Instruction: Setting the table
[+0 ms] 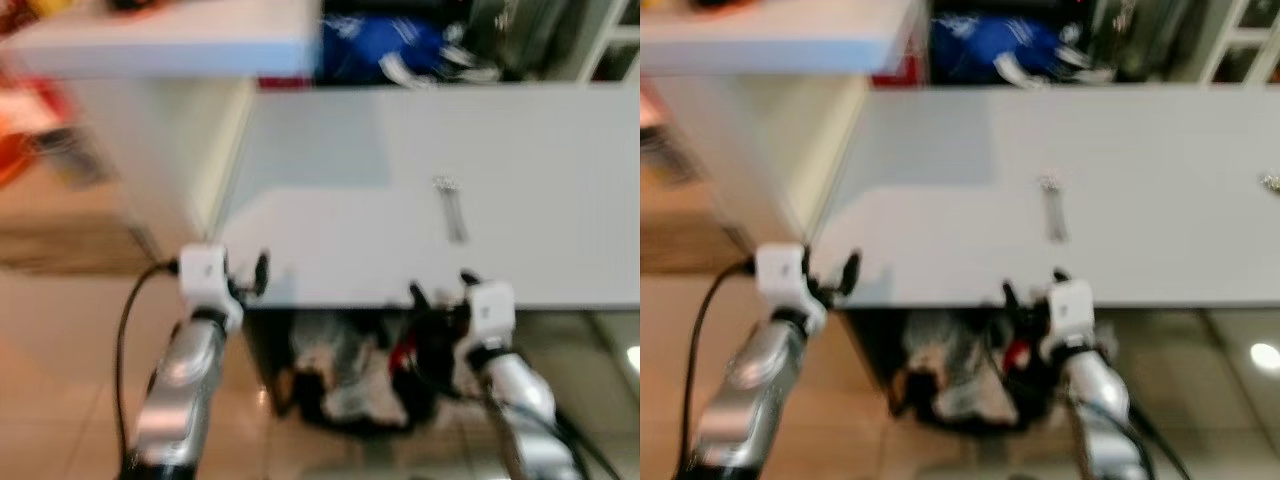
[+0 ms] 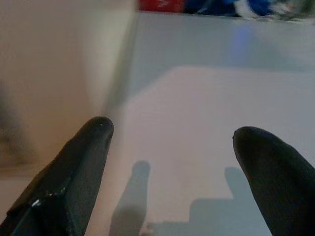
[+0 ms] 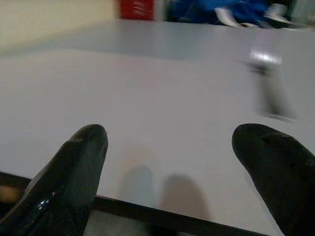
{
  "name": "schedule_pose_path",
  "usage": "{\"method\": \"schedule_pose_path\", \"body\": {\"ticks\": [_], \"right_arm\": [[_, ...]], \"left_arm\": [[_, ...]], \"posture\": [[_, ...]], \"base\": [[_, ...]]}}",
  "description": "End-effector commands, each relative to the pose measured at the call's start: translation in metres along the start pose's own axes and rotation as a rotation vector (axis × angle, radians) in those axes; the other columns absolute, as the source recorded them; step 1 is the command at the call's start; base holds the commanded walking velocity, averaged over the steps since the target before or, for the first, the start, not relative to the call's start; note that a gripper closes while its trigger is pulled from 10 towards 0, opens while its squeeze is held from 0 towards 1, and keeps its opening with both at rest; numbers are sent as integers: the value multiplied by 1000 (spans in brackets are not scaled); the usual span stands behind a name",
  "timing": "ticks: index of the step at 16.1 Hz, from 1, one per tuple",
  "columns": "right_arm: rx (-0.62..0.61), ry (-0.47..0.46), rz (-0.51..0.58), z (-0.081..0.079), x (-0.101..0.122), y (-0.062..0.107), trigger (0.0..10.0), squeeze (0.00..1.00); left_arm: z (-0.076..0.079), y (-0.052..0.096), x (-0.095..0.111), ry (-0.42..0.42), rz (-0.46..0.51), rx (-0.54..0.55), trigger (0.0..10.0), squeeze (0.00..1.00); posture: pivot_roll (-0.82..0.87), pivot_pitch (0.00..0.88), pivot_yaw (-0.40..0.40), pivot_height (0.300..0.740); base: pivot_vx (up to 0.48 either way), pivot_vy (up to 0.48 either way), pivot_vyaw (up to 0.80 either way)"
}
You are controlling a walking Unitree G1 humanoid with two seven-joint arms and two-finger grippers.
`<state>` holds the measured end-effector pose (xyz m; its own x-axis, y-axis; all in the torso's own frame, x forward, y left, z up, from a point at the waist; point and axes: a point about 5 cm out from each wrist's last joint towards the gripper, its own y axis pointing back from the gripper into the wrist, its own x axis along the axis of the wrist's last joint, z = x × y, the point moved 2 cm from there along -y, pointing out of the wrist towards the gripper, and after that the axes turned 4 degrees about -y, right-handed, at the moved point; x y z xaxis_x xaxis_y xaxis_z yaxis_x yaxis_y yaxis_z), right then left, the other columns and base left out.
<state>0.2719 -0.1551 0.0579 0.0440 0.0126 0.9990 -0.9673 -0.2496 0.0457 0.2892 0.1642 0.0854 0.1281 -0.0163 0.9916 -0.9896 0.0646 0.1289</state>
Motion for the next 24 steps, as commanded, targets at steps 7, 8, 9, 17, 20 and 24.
{"method": "schedule_pose_path", "body": {"ticks": [7,8,9,17,20,24], "right_arm": [[-42,51,83,7,18,2,10000,0],[-43,52,81,7,17,2,10000,0],[-43,50,76,8,15,2,10000,0],[-33,46,61,8,8,-1,10000,0],[-28,47,61,6,8,-3,10000,0],[-12,53,71,4,9,-4,10000,0]], "left_arm": [[-1,-3,9,-22,34,-18,10000,0],[-2,-4,10,-24,34,-18,10000,0],[-3,-4,10,-26,36,-16,10000,0],[-5,-9,12,-60,33,-3,10000,0],[-2,-9,11,-68,32,-8,10000,0],[0,-9,12,-78,42,-14,10000,0]], "posture": [[-115,0,67,736],[-113,0,67,736],[-112,0,67,736],[-107,0,65,736],[-106,0,63,736],[-100,0,62,736]], "base": [[0,480,0],[0,480,0],[0,480,0],[0,300,0],[0,0,0],[155,184,0]]}}
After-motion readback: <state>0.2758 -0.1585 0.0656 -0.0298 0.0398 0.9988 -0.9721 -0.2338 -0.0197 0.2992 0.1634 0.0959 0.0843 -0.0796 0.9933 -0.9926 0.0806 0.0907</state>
